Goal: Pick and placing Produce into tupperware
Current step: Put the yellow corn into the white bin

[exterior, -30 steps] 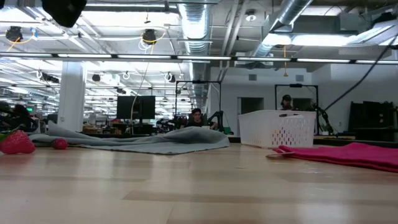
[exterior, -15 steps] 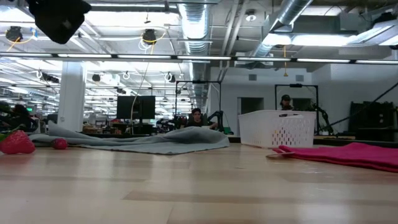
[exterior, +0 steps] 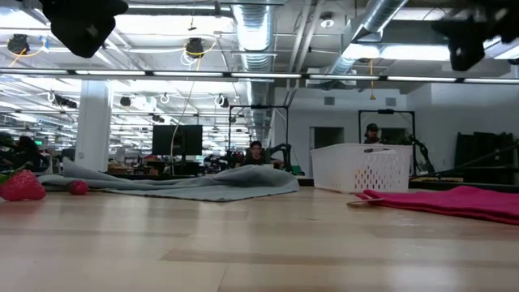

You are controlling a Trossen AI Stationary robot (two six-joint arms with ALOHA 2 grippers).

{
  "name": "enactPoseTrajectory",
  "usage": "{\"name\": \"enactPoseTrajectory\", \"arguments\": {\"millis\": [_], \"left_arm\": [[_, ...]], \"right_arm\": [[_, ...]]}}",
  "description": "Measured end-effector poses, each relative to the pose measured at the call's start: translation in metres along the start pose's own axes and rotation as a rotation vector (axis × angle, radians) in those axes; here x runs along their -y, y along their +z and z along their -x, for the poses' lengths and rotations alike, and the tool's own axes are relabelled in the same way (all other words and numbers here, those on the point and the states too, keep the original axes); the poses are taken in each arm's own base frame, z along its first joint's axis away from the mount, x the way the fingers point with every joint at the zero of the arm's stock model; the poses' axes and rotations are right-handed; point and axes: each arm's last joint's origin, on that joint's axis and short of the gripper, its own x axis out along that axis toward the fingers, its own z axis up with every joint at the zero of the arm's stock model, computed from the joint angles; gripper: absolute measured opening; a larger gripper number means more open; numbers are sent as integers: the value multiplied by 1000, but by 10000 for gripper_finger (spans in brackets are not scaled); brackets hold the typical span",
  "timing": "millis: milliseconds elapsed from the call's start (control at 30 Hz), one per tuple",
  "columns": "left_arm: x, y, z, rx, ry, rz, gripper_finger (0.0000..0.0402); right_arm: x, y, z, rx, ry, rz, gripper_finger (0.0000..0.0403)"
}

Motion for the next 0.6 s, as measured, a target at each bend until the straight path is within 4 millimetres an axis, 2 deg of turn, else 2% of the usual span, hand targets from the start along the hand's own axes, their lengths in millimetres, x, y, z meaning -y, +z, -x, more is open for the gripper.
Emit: {"name": "enactPoseTrajectory", "arguments": {"millis": [167, 333, 400, 600], "left_arm": [[0, 0, 0, 2, 12, -6, 241], [-1, 0, 0, 6, 16, -15, 241], [-1, 0, 0, 7, 17, -15, 241], [-1, 0, 0, 8, 19, -15, 241]], "right_arm": [[4, -32, -6, -105, -34, 65, 254], [9, -54, -10, -163, -87, 105, 254], [10, -54, -11, -166, -74, 102, 254], [5, -57, -11, -221, 155, 86, 254]]}}
